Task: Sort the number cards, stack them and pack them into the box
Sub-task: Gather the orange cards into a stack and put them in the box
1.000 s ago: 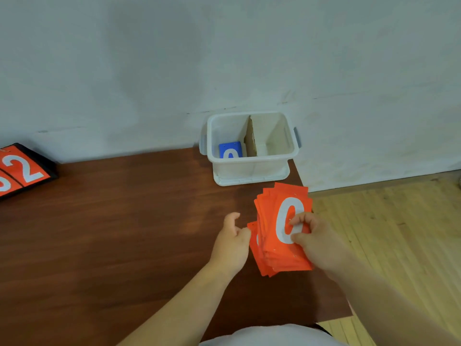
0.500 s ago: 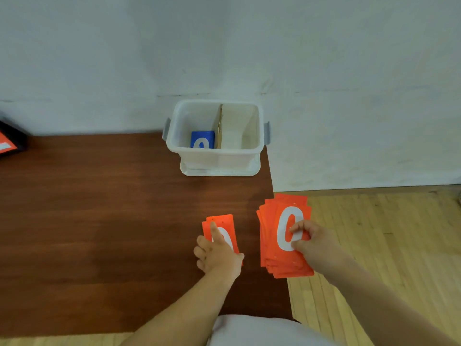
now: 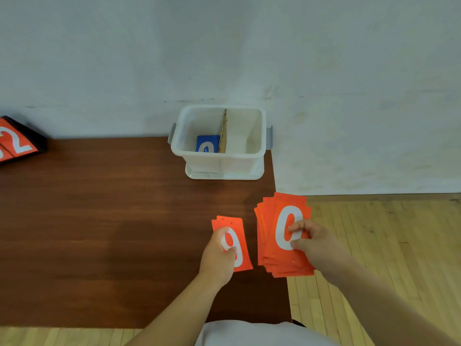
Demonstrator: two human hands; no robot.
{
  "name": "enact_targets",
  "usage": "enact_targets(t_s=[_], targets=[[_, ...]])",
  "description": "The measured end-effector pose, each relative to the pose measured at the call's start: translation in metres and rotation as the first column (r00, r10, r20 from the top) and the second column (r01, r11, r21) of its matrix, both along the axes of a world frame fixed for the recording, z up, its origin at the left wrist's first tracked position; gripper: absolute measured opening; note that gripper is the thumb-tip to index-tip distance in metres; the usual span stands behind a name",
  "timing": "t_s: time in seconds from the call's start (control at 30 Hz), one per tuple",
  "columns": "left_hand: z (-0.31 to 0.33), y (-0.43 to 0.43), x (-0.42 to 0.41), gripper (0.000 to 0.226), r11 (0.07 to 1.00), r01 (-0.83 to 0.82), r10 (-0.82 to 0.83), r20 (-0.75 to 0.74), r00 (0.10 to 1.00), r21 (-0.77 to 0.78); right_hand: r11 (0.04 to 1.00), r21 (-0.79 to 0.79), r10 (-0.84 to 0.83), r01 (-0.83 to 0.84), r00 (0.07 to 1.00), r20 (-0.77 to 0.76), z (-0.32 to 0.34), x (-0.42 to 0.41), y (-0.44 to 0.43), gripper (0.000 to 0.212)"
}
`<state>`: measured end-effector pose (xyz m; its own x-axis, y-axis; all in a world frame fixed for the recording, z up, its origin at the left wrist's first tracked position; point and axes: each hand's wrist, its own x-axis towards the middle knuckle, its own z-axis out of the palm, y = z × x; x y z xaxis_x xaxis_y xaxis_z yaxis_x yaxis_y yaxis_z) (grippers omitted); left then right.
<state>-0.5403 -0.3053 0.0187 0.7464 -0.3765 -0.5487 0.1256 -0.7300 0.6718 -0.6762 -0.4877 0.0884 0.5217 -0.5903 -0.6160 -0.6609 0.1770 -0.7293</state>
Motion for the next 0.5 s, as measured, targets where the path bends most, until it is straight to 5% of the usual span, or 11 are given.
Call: enact_targets(t_s=[0.13, 0.23, 0.3, 0.5], targets=[[0.037, 0.007, 0.017, 0.051, 0.986, -0.017, 0.009, -0.048, 0.999, -0.168, 0.921, 0.35, -0.244, 0.173, 0.955, 0.17, 0.013, 0.018, 0.011, 0.026], [0.06, 0.016, 0.033, 0.043, 0.95, -0.05, 0.019, -0.105, 0.994, -0.307, 0.871, 0.461, -0.299, 0.168, 0.927, 0.227, 0.022, 0.042, 0.03, 0.03], [0.073, 0.027, 0.046, 0.036, 0.908, -0.114, 0.056, -0.151, 0.987, -0.403, 0.897, 0.413, -0.279, 0.159, 0.927, 0.25, 0.026, 0.063, 0.049, 0.03], [0.103, 0.087, 0.098, 0.034, 0.823, -0.154, 0.047, -0.205, 0.978, -0.547, 0.995, -0.059, 0.09, -0.083, 0.986, 0.143, 0.038, 0.126, 0.118, 0.024]])
